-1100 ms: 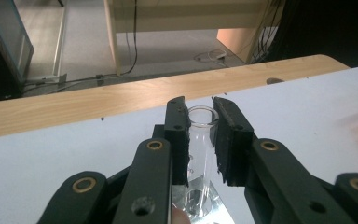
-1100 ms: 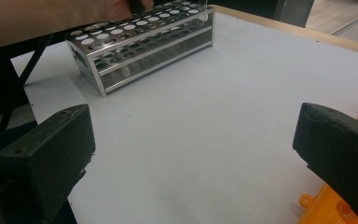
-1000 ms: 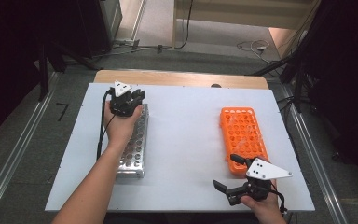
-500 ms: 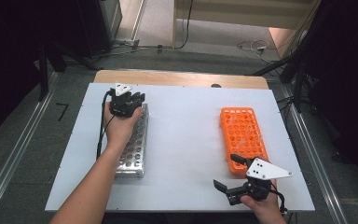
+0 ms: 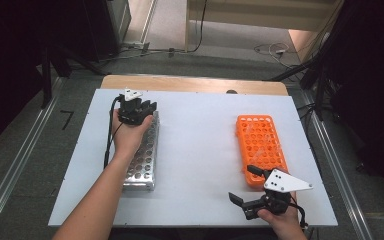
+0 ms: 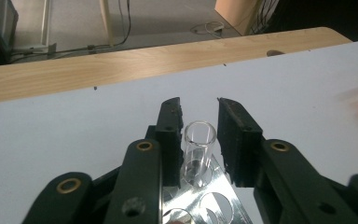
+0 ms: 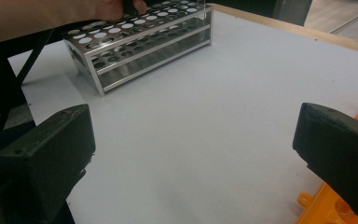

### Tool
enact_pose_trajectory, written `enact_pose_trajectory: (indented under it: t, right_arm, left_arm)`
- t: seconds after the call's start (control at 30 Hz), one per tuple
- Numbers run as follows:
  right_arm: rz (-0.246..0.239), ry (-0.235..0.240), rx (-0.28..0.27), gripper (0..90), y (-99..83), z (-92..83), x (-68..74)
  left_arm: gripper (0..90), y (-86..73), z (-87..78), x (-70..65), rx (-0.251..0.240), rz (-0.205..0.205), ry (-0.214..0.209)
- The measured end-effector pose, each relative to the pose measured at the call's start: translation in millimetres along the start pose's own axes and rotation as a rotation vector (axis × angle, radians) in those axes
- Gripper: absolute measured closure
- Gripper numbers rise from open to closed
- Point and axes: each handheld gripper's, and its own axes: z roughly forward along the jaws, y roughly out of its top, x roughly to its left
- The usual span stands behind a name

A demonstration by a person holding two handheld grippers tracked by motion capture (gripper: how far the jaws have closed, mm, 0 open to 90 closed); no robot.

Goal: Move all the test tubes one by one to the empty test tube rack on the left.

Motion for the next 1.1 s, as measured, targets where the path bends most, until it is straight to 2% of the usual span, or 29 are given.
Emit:
enact_pose_trajectory:
  t: [0.07, 0.23, 0.37, 0.53, 0.67, 0.87, 1.1]
  right_arm:
    - [0.003, 0.000, -0.001, 0.0, 0.2, -0.5, -0.2]
    - [0.002, -0.003, -0.008, 0.0, 1.0, -2.5, -2.6]
    - [0.010, -0.013, -0.012, 0.0, 1.5, -5.3, -5.3]
    - [0.013, -0.024, -0.021, 0.0, 2.4, -9.0, -9.5]
    - [0.017, -0.039, -0.025, 0.0, 2.5, -12.1, -12.7]
    - [0.022, -0.059, -0.027, 0.0, 2.8, -16.6, -19.0]
    - [0.035, -0.094, -0.021, 0.0, 0.6, -21.7, -29.3]
  left_arm:
    - [62.8, 0.5, -1.6, -0.4, -0.006, 0.001, 0.000]
    - [44.3, 3.0, -9.4, -3.0, -0.033, 0.016, -0.019]
    - [24.4, 4.8, -18.7, -5.7, -0.052, 0.010, -0.041]
    - [11.5, 4.0, -32.3, -12.0, -0.073, 0.019, -0.076]
    - [6.7, 2.0, -44.4, -17.8, -0.092, 0.011, -0.103]
    - [0.1, -4.7, -64.4, -28.6, -0.114, 0.027, -0.147]
    - [0.0, -15.4, -87.8, -44.4, -0.132, 0.048, -0.197]
